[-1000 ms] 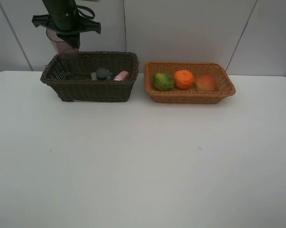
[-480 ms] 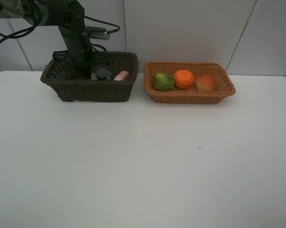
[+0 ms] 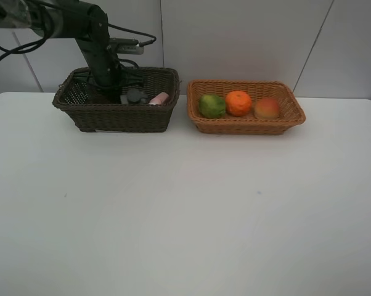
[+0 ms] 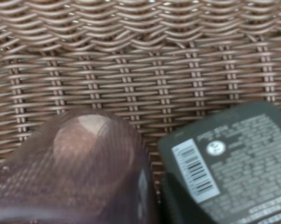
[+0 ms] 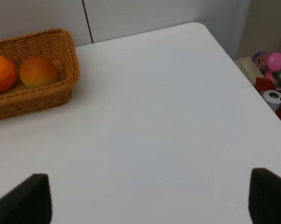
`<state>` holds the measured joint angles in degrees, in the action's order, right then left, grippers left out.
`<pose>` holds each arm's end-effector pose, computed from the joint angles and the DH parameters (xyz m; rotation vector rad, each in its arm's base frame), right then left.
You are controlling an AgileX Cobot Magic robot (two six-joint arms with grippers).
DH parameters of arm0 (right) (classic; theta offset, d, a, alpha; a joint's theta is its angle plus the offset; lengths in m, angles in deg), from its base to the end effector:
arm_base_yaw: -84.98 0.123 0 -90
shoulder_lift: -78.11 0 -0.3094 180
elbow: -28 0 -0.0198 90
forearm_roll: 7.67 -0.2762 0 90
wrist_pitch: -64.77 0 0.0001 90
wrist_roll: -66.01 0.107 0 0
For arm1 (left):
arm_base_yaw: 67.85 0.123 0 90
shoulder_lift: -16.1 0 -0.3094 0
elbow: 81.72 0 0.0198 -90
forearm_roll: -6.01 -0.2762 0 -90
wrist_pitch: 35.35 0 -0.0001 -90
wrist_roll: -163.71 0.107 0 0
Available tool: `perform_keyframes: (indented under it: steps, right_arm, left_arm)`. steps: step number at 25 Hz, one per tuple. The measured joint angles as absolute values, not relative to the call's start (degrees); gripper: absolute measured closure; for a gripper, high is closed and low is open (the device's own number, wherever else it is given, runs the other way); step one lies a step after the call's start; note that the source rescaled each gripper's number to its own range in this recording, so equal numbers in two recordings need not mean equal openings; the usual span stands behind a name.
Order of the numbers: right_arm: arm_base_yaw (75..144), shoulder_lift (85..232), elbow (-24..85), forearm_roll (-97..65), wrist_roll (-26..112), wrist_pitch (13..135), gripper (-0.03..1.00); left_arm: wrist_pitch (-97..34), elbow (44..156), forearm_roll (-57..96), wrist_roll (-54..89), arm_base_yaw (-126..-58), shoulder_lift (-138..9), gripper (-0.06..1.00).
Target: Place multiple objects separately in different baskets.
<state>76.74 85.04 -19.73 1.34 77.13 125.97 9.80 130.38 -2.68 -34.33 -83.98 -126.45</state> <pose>0.0002 -0.0149 0.2904 0.3495 1.9853 -0.1553 0.5371 -0.1434 0.1365 0.0681 2.6968 -0.0026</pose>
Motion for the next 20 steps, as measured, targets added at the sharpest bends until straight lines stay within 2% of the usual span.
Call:
perform_keyframes:
  steps: [2, 3, 4, 6, 7, 11, 20]
  right_arm:
    - [76.7, 85.0, -19.7, 1.3, 77.1, 126.0, 0.11]
    - [76.7, 85.0, -19.7, 1.3, 77.1, 126.0, 0.11]
    - [76.7, 85.0, -19.7, 1.3, 77.1, 126.0, 0.11]
    - [76.7, 85.0, -19.7, 1.3, 77.1, 126.0, 0.11]
    - [76.7, 85.0, -19.7, 1.3, 77.1, 126.0, 0.11]
    - [76.7, 85.0, -19.7, 1.3, 77.1, 126.0, 0.11]
    - [76.7, 85.0, -19.7, 1.3, 77.1, 126.0, 0.11]
  left_arm:
    - [10.0, 130.4, -2.4, -33.7, -84.0, -126.5, 0.58]
    - [10.0, 130.4, -2.4, -33.7, -84.0, -126.5, 0.4]
    - [10.3, 130.4, -2.5, -33.7, -84.0, -126.5, 0.28]
    - [10.6, 130.4, -3.0, -33.5, -83.8, -126.4, 0.07]
    - [10.7, 130.4, -2.5, -33.5, -83.7, -126.3, 0.01]
    - [11.8, 130.4, -1.1, -33.5, -84.1, -123.9, -0.05]
    - [18.4, 130.3, -1.3, -33.4, -85.5, -113.5, -0.05]
